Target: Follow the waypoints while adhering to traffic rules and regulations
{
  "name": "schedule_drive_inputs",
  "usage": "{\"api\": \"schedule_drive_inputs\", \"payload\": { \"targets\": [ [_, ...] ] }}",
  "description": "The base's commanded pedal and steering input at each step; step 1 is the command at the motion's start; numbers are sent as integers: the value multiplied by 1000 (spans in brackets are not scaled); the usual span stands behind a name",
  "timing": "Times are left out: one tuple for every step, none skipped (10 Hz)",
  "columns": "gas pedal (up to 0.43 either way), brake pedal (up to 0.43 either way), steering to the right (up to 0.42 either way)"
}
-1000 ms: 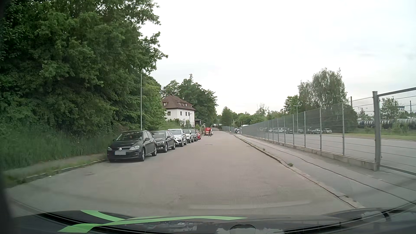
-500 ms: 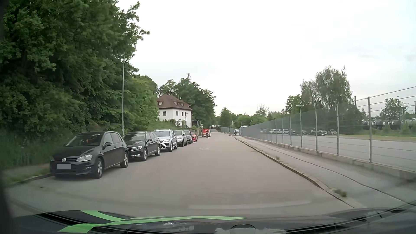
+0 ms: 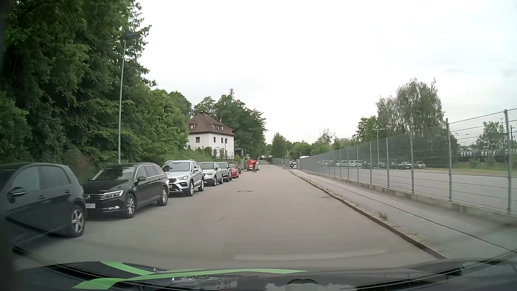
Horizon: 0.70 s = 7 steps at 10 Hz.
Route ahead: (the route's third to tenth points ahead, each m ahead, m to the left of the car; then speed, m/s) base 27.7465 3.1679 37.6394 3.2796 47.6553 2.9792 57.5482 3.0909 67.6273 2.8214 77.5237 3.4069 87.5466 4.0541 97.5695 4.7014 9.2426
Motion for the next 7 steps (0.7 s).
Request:
{"api": "schedule_drive_inputs", "payload": {
  "targets": [
    [47, 0, 3],
    [47, 0, 3],
    [47, 0, 3],
    [47, 0, 3],
    [47, 0, 3],
    [47, 0, 3],
    [47, 0, 3]
  ]
}}
